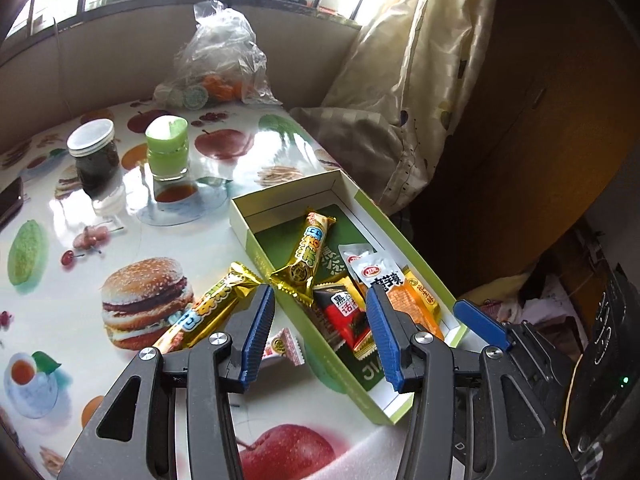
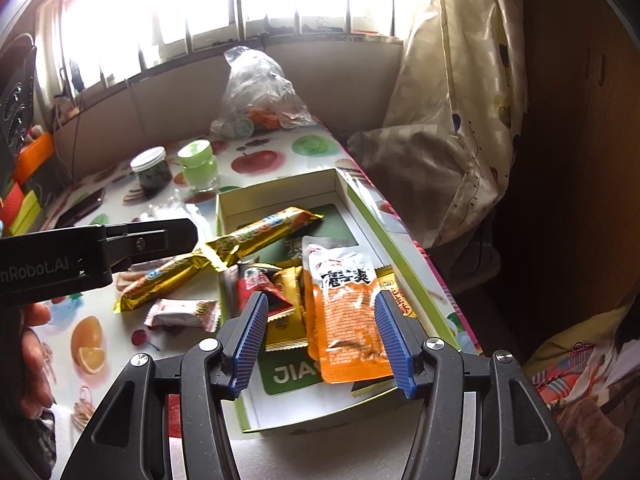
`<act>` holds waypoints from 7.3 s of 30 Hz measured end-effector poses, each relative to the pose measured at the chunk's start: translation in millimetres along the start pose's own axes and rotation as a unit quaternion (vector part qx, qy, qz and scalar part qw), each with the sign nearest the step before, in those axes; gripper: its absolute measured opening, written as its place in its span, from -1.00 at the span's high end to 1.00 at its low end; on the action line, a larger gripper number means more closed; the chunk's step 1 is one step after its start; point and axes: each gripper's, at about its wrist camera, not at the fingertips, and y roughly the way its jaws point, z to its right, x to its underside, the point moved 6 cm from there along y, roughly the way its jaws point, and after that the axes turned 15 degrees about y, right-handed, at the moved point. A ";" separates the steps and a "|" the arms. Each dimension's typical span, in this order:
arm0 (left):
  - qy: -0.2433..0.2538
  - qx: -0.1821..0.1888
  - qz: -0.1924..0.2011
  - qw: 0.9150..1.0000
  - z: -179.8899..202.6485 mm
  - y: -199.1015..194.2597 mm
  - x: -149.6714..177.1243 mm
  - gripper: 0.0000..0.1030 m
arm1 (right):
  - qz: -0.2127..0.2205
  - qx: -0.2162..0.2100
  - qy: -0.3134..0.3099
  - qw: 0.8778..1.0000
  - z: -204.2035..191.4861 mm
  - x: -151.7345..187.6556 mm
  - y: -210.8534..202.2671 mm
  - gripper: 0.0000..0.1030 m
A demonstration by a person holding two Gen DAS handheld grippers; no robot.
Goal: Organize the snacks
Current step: 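Lower both snacks into the box and open both grippers, then move both open grippers out of the box toward the remaining loose snacks, then lower the right gripper onto the white-red candy bar and close it, then grasp the second gold wafer bar with the left gripper while the right gripper lifts the candy, then carry the white-red candy and the gold wafer bar over the green box, then lower both snacks into the box and open both grippers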
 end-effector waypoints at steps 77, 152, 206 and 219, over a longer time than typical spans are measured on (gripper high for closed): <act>-0.100 -0.076 -0.024 0.992 -137.7 -41.5 117.5 0.05 | -0.160 -0.104 -0.162 0.968 -114.4 63.6 72.6 0.25; 0.025 -0.079 -0.072 0.994 -68.1 20.9 56.6 0.54 | -0.076 -0.128 -0.023 0.989 -59.3 57.1 1.8 0.66; 0.050 -0.044 -0.062 0.996 -0.4 60.7 -6.4 0.54 | -0.032 -0.042 0.055 0.997 39.6 0.2 11.4 0.66; 0.059 -0.036 -0.076 0.995 12.5 81.3 -2.9 0.54 | -0.046 -0.025 0.058 0.997 48.7 3.0 37.4 0.65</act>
